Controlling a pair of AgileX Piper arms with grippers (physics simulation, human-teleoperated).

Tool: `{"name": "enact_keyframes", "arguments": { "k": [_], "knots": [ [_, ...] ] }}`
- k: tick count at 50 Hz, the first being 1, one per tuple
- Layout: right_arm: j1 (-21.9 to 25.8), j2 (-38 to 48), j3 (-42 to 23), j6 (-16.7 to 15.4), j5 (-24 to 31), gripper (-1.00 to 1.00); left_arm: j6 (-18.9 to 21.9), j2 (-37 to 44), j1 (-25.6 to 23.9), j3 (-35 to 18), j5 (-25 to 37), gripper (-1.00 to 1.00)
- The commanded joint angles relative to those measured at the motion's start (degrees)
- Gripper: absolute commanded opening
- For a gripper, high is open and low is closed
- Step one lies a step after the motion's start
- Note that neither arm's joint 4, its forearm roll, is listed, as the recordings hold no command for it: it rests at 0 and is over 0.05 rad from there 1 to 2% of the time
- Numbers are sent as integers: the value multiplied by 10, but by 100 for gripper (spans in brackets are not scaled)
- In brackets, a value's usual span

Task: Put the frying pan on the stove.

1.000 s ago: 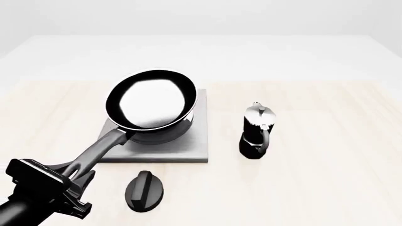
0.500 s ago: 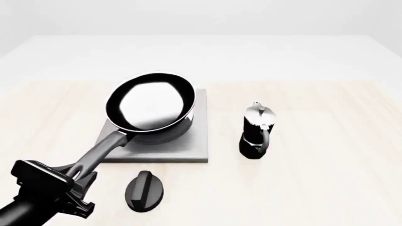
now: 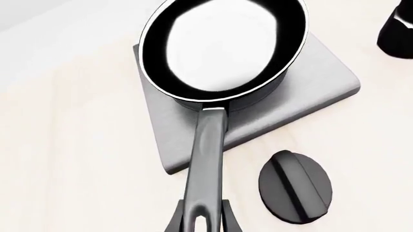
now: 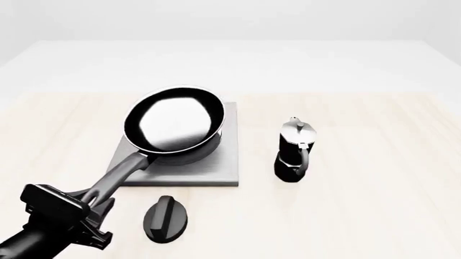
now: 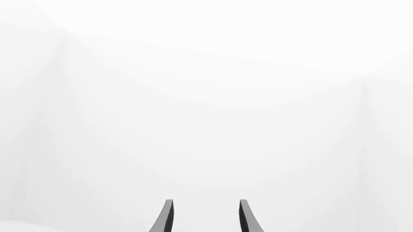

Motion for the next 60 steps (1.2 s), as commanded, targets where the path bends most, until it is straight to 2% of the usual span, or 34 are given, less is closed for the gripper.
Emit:
{"name": "enact_keyframes", "arguments": {
  "k": [1,37,51,52,60],
  "knots": [
    [1,0,1,0,-1,100,-24,20,-1,-12,-27,-100],
    [1,0,0,-1,0,100,-27,153,-8,-3,-147,-100],
    [4,0,4,-2,-2,100,-33,127,-10,3,-122,-100],
    [5,0,5,-3,-3,100,-34,123,-11,3,-117,100],
    [7,0,13,-4,-10,100,-35,89,-10,3,-84,100]
  ]
}}
